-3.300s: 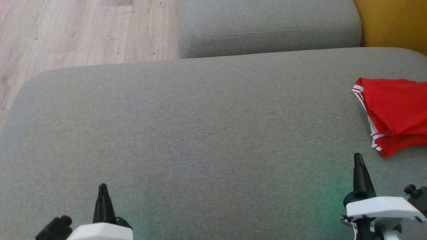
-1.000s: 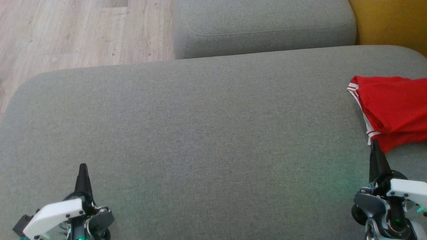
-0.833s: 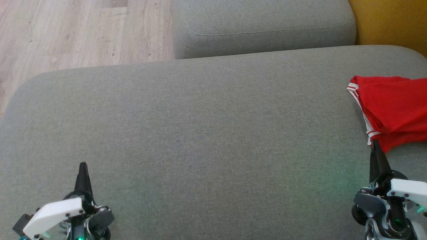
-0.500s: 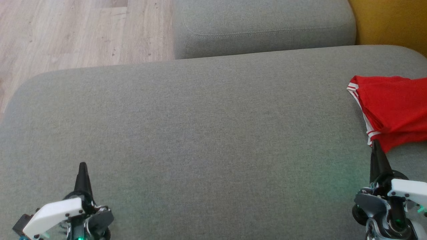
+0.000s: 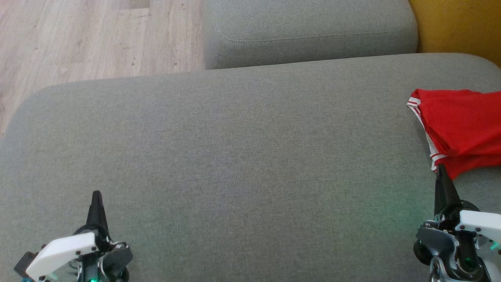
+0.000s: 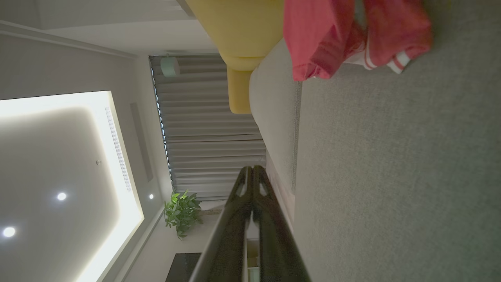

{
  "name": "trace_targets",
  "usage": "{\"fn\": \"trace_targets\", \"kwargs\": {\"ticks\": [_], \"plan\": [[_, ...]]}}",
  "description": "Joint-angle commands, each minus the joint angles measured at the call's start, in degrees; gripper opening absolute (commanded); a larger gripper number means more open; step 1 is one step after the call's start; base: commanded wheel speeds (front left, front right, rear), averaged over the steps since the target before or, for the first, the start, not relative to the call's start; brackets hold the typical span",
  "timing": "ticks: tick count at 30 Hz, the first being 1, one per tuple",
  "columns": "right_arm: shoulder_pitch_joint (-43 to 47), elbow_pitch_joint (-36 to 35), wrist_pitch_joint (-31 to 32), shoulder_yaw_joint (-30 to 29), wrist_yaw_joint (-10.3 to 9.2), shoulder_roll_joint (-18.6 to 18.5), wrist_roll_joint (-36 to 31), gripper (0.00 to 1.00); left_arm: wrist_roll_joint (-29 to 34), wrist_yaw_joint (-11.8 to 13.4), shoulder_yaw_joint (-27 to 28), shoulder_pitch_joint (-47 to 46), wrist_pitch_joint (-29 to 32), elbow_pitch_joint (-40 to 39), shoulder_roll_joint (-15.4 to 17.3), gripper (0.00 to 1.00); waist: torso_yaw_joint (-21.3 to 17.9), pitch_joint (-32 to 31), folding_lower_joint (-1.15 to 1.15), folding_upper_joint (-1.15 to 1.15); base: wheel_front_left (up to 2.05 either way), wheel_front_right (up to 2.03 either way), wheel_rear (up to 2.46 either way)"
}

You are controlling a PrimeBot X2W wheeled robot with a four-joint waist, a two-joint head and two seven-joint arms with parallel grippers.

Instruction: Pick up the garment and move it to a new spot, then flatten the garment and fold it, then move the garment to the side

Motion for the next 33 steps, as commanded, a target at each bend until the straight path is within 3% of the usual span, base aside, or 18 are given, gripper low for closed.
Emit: {"fn": "trace_targets", "kwargs": {"ticks": [1, 33], "plan": [[-2.8, -1.8, 0.3, 1.0, -0.04, -0.6, 0.0, 0.00, 0.3, -0.4, 2.2, -2.8, 0.2, -1.6, 0.5, 0.00, 0.0, 0.0, 0.00, 0.00, 0.00, 0.00, 0.00], [-2.9, -1.8, 0.7, 0.6, -0.04, -0.2, -0.4, 0.00, 0.7, -0.4, 2.8, -2.9, 0.6, -1.6, 0.1, 0.00, 0.0, 0.0, 0.00, 0.00, 0.00, 0.00, 0.00]]}}
